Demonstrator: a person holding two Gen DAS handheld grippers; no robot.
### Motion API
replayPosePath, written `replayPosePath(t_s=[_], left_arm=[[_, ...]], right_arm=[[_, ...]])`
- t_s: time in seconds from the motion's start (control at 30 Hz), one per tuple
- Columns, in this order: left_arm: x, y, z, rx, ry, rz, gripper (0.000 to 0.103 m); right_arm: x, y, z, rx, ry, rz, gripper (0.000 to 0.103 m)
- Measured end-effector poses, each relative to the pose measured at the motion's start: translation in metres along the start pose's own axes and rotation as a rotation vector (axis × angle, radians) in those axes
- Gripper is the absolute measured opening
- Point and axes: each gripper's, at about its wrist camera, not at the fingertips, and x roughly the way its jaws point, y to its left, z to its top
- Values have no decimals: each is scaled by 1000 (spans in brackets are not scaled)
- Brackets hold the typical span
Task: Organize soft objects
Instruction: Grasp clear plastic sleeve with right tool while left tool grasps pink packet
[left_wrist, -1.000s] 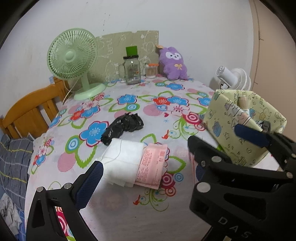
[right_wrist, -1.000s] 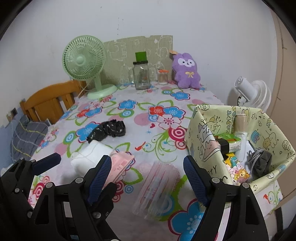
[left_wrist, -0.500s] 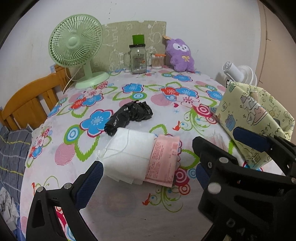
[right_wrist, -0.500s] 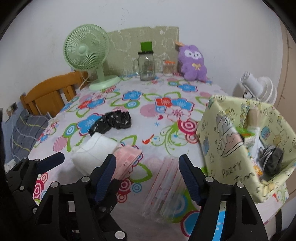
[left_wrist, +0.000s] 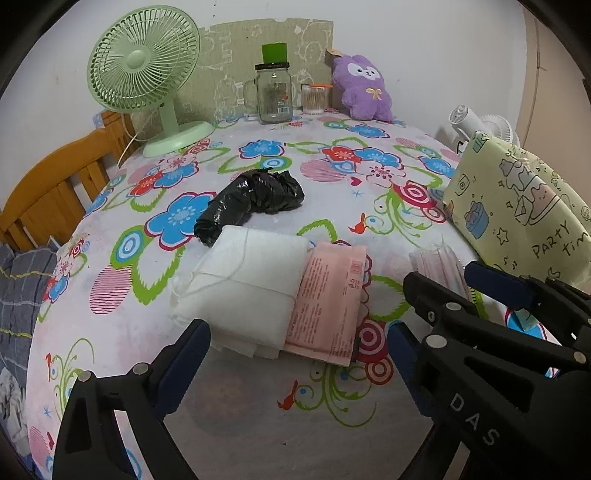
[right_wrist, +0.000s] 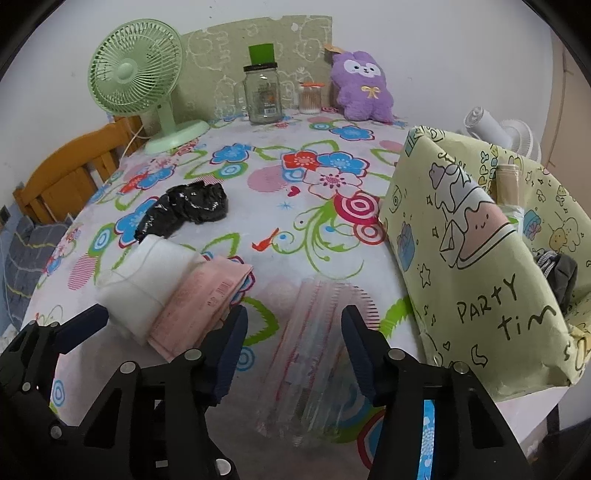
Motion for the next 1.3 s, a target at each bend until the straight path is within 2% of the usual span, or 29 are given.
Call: replayPosePath(t_s=[0.17,0.27,0.4,0.63,0.87,1.03,1.2,1.3], left_arm=[[4,-2,1,6,3,17,97],[6,-3,1,17,5,24,96],[8,-5,2,28,8,27,95],[5,-1,4,9,0,29,91],[0,-1,11,-20,-32,27,83],[2,-10,16,4,-39,16,79],[11,-12,20,6,-21,-8,66],[18,-14,21,14,-8,-16,65]], right_arm=[[5,-3,1,14,13,-5,54],[9,-5,1,21,25,-14,50],[11,-3,1,4,28,-13,35],[11,-3,5,-1,23,18,26],[7,-3,14,-4,-1,46,25],[8,-5,19,-9,-1,54,25],[14,-9,22,1,12,57,25],[18,-11,23,5,24,55,25]])
